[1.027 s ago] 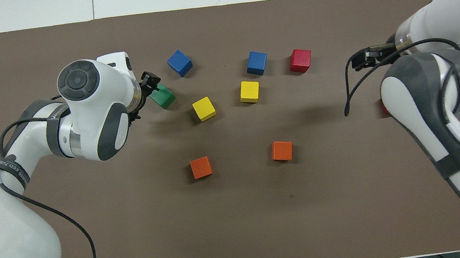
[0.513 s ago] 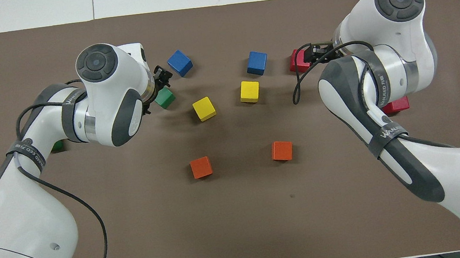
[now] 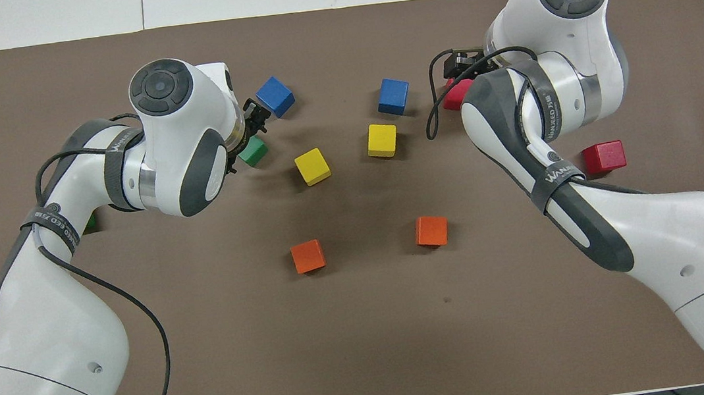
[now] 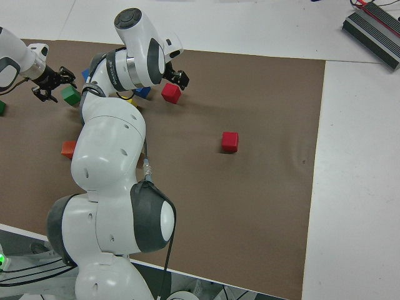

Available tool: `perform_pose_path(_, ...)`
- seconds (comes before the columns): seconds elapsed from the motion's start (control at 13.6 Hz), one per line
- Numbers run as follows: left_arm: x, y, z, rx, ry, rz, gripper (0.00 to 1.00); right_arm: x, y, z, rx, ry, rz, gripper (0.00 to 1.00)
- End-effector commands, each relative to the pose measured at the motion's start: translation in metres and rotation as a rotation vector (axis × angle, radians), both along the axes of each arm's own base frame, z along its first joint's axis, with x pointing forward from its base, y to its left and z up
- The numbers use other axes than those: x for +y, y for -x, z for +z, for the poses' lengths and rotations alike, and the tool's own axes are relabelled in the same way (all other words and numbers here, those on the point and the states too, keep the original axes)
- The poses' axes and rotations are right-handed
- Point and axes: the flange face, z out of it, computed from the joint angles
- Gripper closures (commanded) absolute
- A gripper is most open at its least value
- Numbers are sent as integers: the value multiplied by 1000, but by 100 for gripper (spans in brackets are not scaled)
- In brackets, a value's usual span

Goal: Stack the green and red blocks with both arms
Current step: 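Lift the green cube with the left gripper while the right gripper lifts red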

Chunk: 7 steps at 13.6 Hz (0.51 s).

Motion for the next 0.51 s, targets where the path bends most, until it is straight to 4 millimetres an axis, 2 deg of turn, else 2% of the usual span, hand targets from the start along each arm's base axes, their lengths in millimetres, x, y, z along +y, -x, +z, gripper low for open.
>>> perform_pose_path(0.0,0,-2,-9,-20,-3,8,1,20,-18,-4,-33,-15,-25,0)
perform_pose_path(0.15,0,2,-15,-13,-7,6,4,33,-22,-11,-40,-19,-21,0)
perform_pose_path(0.29,2,9,-24,-21,-5,3,7,36,-25,-12,-45,-21,-22,0)
perform_pose_path(0.44,2,12,-27,-19,-6,2,11,25,-26,-15,-41,-16,-34,0)
